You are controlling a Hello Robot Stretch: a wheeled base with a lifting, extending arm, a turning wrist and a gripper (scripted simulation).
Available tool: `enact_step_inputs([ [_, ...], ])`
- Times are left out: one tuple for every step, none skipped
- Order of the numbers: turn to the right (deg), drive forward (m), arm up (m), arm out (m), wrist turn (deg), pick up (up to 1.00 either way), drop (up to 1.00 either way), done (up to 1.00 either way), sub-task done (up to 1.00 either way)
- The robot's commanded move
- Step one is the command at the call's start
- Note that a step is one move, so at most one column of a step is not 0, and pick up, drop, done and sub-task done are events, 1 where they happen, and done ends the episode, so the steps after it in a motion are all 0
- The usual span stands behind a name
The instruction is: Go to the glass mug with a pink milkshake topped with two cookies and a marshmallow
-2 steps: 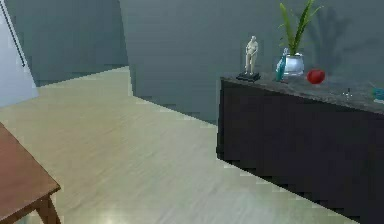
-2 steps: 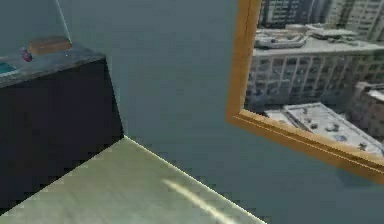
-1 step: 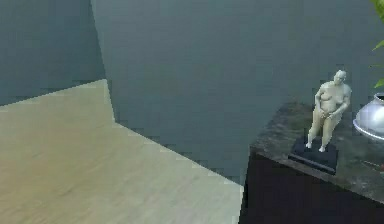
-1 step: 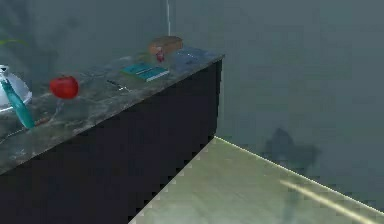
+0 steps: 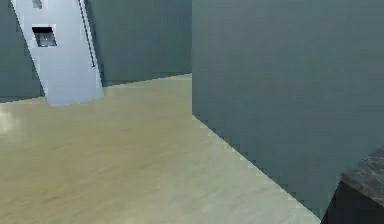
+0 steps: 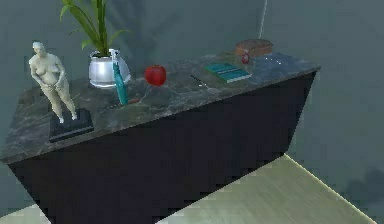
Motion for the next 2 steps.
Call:
enact_step_inputs([
  [0.0, 0.05, 0.00, 0.00, 0.0, 0.00, 0.00, 0.00, 0.00],
  [-3.0, 0.00, 0.00, 0.00, 0.0, 0.00, 0.00, 0.00, 0.00],
])
